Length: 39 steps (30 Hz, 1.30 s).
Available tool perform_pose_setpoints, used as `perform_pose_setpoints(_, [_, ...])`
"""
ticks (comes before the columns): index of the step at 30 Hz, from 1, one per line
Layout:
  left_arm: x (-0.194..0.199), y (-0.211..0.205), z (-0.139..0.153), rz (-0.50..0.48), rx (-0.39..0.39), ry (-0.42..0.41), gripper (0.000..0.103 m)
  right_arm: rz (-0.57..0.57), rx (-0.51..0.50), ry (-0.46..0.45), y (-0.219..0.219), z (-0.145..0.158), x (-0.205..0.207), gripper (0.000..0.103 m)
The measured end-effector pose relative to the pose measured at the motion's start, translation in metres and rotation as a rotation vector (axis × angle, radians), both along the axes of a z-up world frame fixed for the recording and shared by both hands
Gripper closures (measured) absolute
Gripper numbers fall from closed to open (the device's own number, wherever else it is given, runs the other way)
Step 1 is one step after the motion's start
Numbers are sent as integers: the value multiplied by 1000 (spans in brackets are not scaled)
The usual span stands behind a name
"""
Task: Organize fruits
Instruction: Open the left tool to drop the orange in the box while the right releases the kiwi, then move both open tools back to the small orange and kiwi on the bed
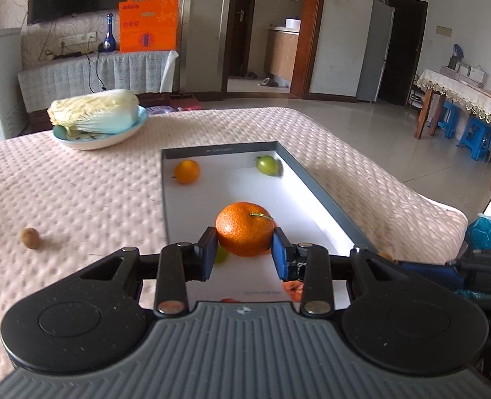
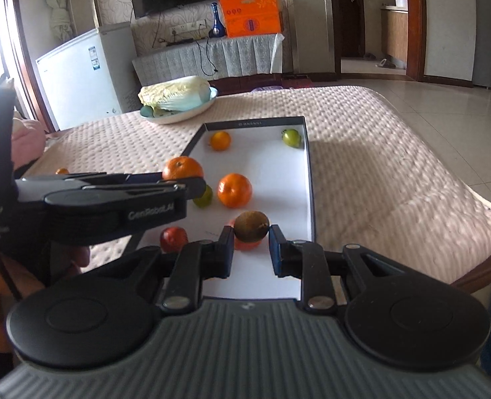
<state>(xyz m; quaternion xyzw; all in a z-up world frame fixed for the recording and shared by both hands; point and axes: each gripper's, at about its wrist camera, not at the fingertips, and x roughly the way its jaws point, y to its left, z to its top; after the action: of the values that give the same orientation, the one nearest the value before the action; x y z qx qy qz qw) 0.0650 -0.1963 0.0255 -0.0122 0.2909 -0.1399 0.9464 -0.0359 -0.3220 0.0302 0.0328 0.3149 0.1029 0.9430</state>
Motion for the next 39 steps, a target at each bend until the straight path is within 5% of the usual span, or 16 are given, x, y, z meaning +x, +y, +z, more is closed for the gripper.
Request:
perform_pose_setpoints(8, [21,-16,-13,-29,-13,39,61,7,-16,14,-2,-1,1,78])
perform_pose_setpoints(13, [16,-17,-7,-32,-35,-17,42,20,-17,20,0,-3,4,78])
perform_pose_setpoints(25, [7,0,7,-16,-84,-65,42,-13,-19,30,8,-12,17,76])
perform_pose_setpoints(39, [-2,44,24,70,-112,-111,42,-100,10,-88,23,1,22,73])
